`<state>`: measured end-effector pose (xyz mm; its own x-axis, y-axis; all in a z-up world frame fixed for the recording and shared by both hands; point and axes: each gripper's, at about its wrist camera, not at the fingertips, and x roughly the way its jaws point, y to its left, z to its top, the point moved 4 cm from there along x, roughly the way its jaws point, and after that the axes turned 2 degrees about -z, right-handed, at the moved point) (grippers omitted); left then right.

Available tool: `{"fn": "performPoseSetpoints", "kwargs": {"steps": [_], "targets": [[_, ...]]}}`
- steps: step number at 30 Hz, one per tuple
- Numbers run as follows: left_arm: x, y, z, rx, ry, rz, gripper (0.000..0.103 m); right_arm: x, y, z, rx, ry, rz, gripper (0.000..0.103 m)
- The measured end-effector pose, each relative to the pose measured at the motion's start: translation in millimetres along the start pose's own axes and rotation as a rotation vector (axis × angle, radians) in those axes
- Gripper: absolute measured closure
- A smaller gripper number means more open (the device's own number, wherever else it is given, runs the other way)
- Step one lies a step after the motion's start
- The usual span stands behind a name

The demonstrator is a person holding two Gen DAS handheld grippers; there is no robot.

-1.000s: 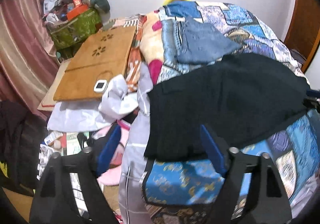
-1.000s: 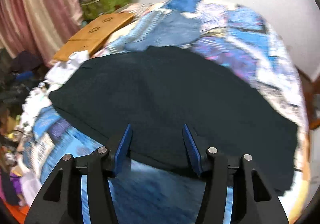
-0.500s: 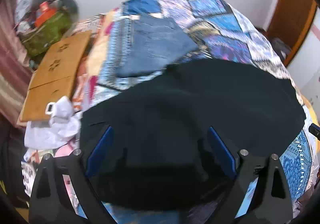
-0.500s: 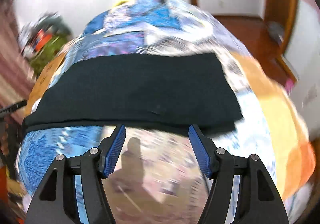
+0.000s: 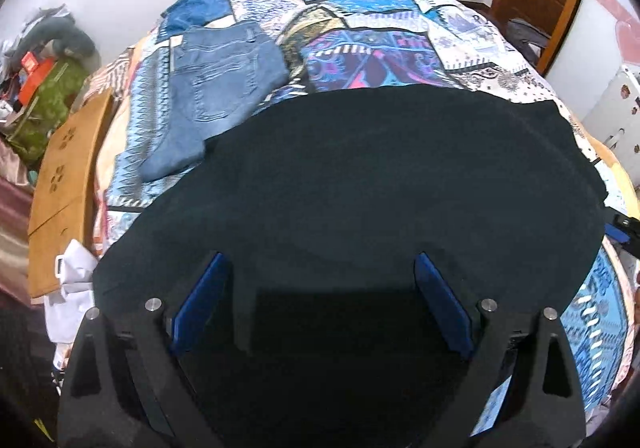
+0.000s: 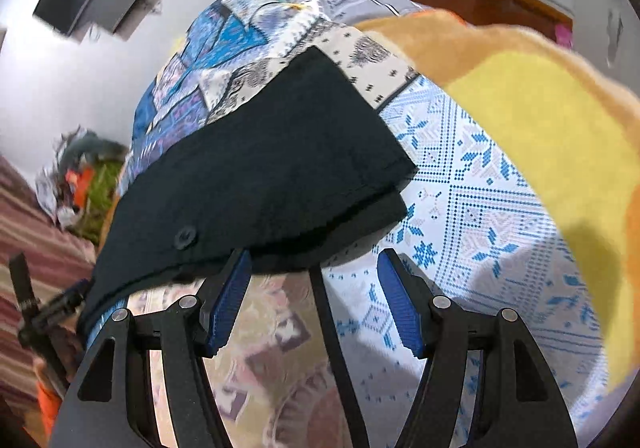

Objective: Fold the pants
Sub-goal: 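Grasp the folded trousers' edge with the right gripper and lift it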

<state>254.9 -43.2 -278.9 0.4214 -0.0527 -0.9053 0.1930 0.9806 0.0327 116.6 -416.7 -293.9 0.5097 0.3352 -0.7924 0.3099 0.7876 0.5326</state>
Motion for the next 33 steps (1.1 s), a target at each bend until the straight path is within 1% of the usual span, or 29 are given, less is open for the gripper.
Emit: {"fn": "performPoseSetpoints", "kwargs": {"steps": [2,5,7,8,9,10,12,16,17,20,23,27,30,33], "targets": [[4,-3,4,-0.014,0.001,-0.02,0.007,2,0,2,0.019,-0.006,0.008,0.041],[7,-9,8,-0.008,-0.007,-0.018,0.006,2,2,4,0.021,-0.023,0.019,0.042],[8,-11,10,0.0,-0.013,-0.012,0.005,4,3,10,0.019,-0.039,0.018,0.045],[9,-12,10,0.004,-0.017,-0.01,0.005,4,2,12,0.017,-0.045,0.01,0.052],[9,-12,10,0.005,-0.019,-0.01,0.005,4,1,14,0.014,-0.052,0.0,0.062],[9,-12,10,0.005,-0.02,-0.011,0.005,5,1,17,0.011,-0.063,-0.017,0.068],[9,-11,10,-0.002,-0.02,-0.02,0.005,4,-2,21,0.003,-0.077,-0.028,0.092],[10,-10,10,-0.006,-0.023,-0.027,0.004,-10,-1,34,-0.047,-0.143,-0.055,0.094],[10,-10,10,-0.002,-0.025,-0.025,0.004,-19,0,40,-0.064,-0.169,-0.067,0.094],[10,-10,9,-0.004,-0.03,-0.026,0.002,-37,-1,57,-0.073,-0.226,-0.092,0.095],[11,-8,9,-0.014,-0.03,-0.038,0.002,-49,4,68,-0.08,-0.241,-0.084,0.095],[9,-7,8,-0.012,-0.033,-0.036,0.002,-61,29,72,-0.17,-0.261,-0.111,0.096],[1,-7,6,0.0,-0.05,-0.035,0.003,-73,50,78,-0.199,-0.28,-0.088,0.096],[-20,-2,3,0.008,-0.118,-0.014,0.002,-91,82,86,-0.254,-0.316,-0.059,0.096]]}}
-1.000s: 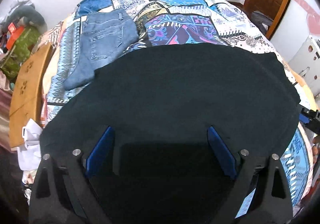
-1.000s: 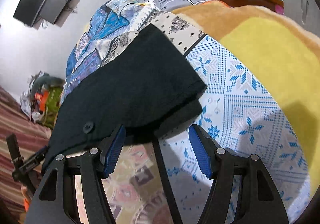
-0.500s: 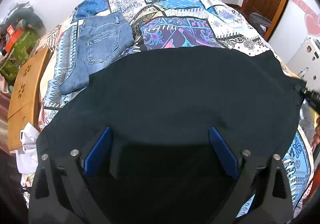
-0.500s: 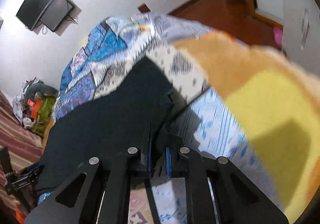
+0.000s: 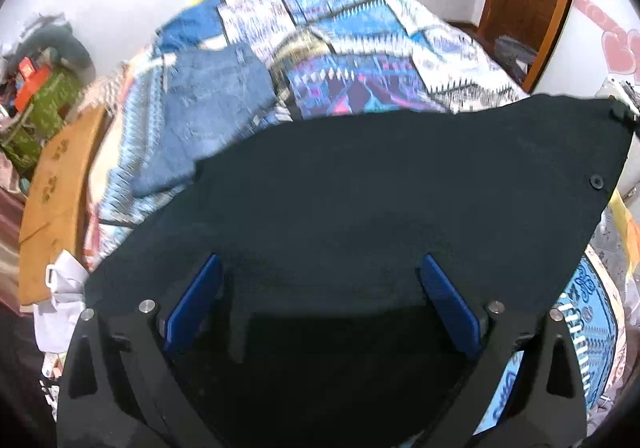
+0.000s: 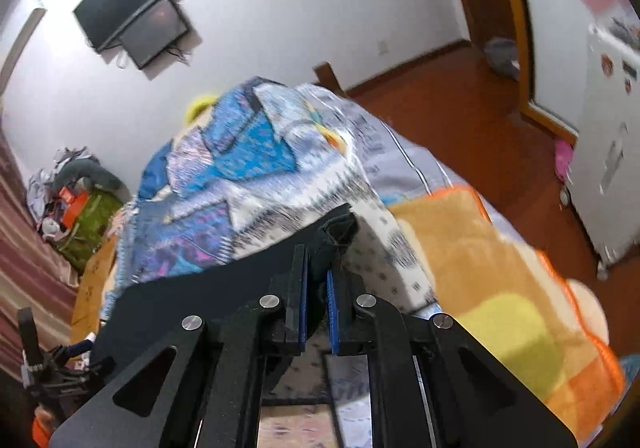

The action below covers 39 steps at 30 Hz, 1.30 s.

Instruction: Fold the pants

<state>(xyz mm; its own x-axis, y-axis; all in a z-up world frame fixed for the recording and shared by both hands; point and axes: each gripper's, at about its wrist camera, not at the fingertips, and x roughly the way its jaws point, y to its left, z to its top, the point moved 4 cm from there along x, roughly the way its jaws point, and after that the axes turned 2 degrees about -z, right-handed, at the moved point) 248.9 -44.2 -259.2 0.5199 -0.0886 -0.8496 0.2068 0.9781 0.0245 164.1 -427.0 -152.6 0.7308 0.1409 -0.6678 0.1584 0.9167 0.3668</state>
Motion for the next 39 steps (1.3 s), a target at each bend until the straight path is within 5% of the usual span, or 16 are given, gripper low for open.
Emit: {"fn": "performPoseSetpoints", "kwargs": {"steps": [13,18,22,27,31,35,39], "targets": [[-75,81,-17,-0.171,-0.16,0.005,0.002,-28,187,40,-0.269,-0.089,0.276,0.096],[-93,113,-35,-0.23,-0.182,0.036,0.003,-9,258,5,-0.386,-0.016,0.389,0.096],[-102,130,-49,-0.264,-0.189,0.053,0.002,35,304,-60,-0.48,0.146,0.441,0.096],[-111,144,-65,-0.287,-0.182,0.069,0.003,84,322,-145,-0.574,0.365,0.445,0.096],[-114,150,-71,-0.286,-0.181,0.088,0.003,98,317,-179,-0.593,0.479,0.442,0.092],[-114,151,-67,-0.293,-0.185,0.093,0.003,94,311,-182,-0.624,0.529,0.446,0.087],[-113,144,-52,-0.276,-0.2,0.092,0.003,79,305,-157,-0.617,0.481,0.48,0.068]]}}
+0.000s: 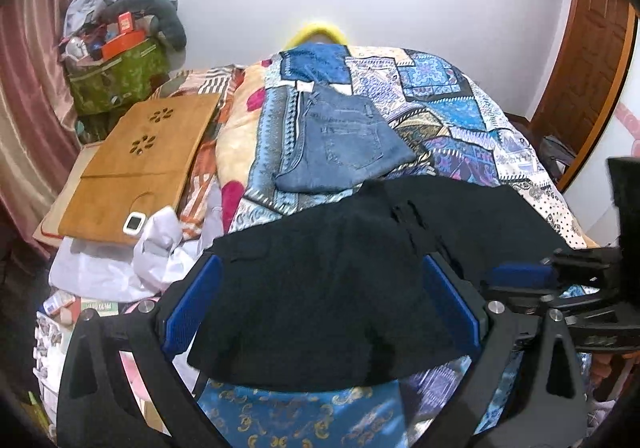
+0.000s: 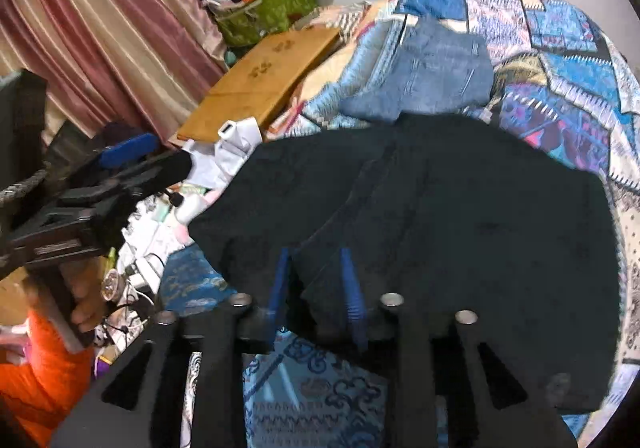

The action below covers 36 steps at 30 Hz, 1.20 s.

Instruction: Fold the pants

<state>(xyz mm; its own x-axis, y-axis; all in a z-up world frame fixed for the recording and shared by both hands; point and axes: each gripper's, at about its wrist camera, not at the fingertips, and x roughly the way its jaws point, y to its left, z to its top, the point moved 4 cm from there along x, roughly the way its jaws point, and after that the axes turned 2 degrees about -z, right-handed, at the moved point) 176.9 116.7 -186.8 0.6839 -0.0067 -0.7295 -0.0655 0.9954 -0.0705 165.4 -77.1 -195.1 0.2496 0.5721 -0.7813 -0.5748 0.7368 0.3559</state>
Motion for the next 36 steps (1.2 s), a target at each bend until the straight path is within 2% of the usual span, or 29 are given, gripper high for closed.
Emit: {"fn": "performPoseSetpoints", "kwargs": {"steps": [4,8,11,16,19,22,26,31,36], "targets": [[2,-18,16,0.04,-0.02,-0.011,0.002,-36,-13,11,-0.004,-0.093,-0.038,0.062],[11,-43,37,0.077,-0.026,-0.042,0.003,-67,-44,27,-0.025,-0.181,-0.16,0.059],[25,-66,51,0.109,-0.012,-0.072,0.002,-75,-69,35,-0.005,-0.202,-0.217,0.058],[61,-99,61,0.153,0.049,-0.109,0.002,-67,-104,31,0.028,-0.166,-0.261,0.058],[92,-114,60,0.166,0.123,-0.126,0.002,-49,-121,24,0.055,-0.103,-0.247,0.058],[123,-124,51,0.198,0.199,-0.108,0.002,-28,-136,13,0.065,-0.02,-0.247,0.058],[157,-128,26,0.29,0.295,-0.037,0.002,0,-149,-10,0.051,0.099,-0.224,0.058],[151,-124,11,0.364,0.25,-0.027,0.002,-10,-147,-30,0.03,0.064,-0.2,0.058],[142,-117,4,0.359,0.242,-0.012,0.002,-22,-144,-45,0.053,0.047,-0.209,0.058]]}}
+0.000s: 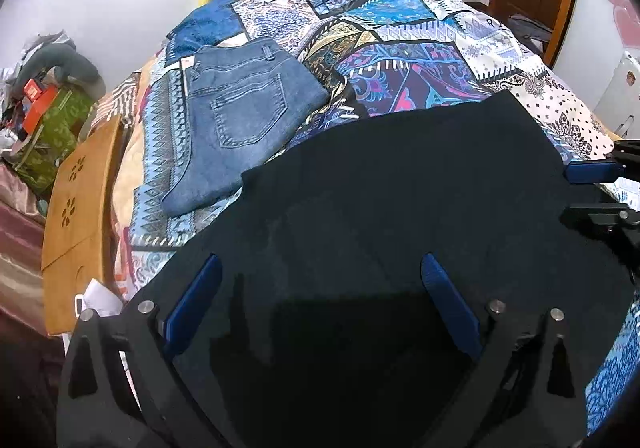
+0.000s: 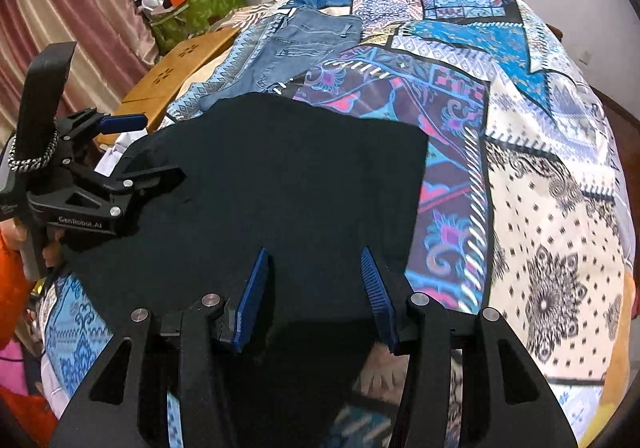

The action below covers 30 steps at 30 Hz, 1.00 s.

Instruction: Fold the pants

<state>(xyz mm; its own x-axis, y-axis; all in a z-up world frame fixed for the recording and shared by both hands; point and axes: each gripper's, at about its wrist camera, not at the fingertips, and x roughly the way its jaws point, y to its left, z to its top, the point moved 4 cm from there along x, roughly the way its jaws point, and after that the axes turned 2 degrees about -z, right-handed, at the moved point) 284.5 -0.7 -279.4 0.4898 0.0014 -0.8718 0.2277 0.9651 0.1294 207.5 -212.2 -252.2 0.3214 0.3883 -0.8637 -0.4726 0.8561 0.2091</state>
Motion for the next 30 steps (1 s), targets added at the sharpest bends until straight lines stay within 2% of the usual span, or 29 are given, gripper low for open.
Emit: {"fn": "performPoseSetpoints", "kwargs": {"steps": [5,11,16,22,26,30], "targets": [[-12,6,-16,-0.038,-0.019,0.01,0.002,-10,1,-13,0.032,-0.001,-0.041,0.058],[-33,13,-34,-0.068,-0.05,-0.025,0.002,-30,0,-24,0.07,-0.002,-0.084,0.057],[-60,29,-49,-0.086,-0.095,0.054,0.002,-48,11,-19,0.029,-0.034,-0.131,0.057],[-95,77,-72,-0.258,-0.14,0.067,0.002,-71,43,5,-0.018,-0.129,-0.103,0.055],[-108,112,-93,-0.405,-0.139,0.06,0.002,-77,76,26,-0.05,-0.198,-0.053,0.053],[-105,137,-122,-0.529,-0.097,0.025,0.002,-60,104,36,-0.086,-0.214,-0.025,0.047]]}}
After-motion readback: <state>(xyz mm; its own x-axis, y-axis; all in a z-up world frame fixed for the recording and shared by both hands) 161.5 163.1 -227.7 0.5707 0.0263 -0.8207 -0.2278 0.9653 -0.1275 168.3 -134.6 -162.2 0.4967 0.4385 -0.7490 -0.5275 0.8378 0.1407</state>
